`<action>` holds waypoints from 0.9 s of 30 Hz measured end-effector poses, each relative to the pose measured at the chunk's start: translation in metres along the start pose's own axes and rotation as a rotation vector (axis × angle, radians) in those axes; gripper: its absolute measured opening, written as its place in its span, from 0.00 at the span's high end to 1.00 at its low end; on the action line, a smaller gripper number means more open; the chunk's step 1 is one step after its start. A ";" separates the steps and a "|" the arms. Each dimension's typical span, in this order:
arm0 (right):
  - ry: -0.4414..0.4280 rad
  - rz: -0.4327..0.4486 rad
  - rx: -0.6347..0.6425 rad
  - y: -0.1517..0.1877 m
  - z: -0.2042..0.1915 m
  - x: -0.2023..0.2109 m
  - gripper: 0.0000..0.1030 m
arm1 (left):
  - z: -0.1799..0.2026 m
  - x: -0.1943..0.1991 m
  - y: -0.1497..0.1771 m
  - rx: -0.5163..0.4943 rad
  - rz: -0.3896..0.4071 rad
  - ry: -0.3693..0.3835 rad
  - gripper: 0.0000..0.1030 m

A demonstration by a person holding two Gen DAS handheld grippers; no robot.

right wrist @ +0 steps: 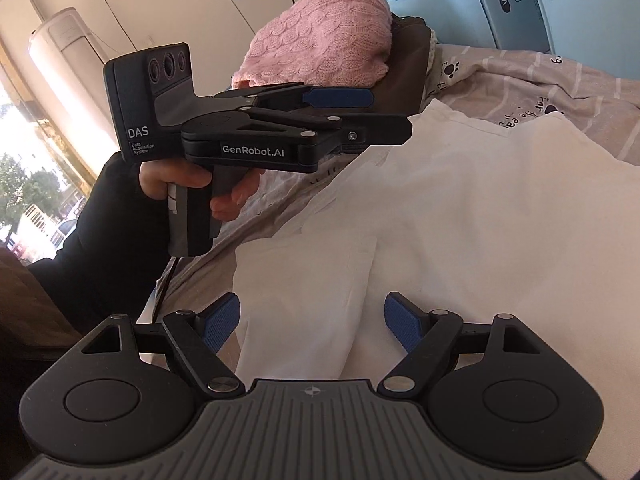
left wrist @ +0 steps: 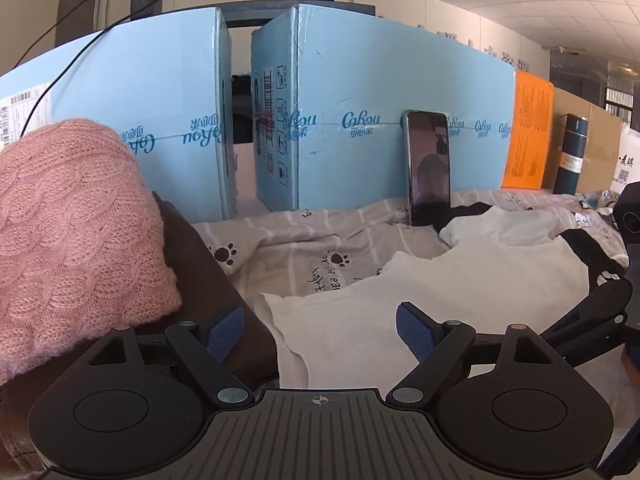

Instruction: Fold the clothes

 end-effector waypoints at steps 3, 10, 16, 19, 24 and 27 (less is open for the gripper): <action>-0.002 -0.004 0.008 -0.004 -0.008 -0.006 0.22 | -0.002 0.010 0.002 0.013 0.018 -0.007 0.17; -0.045 -0.002 0.127 0.004 -0.053 -0.018 0.57 | -0.008 0.044 0.015 0.049 0.068 -0.037 0.17; 0.041 -0.009 0.235 0.023 -0.087 -0.037 0.94 | -0.007 0.070 0.023 0.077 0.096 -0.049 0.17; 0.010 -0.012 0.298 0.031 -0.110 -0.039 0.94 | -0.005 0.081 0.023 0.098 0.116 -0.040 0.17; -0.006 -0.097 0.317 0.038 -0.136 -0.057 0.72 | 0.003 0.086 0.018 0.112 0.106 -0.051 0.17; -0.020 -0.065 0.331 0.041 -0.149 -0.042 0.44 | 0.010 0.086 0.003 0.082 0.103 -0.074 0.17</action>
Point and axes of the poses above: each gripper's, at about its wrist camera, not at the fingertips, and x roughly against the way its jaws point, z to its right, y to its underside, the point moved 3 cm from there along -x, roughly the way its jaws point, and after that the axes turned 13 degrees about -z, right-handed, at the moved point
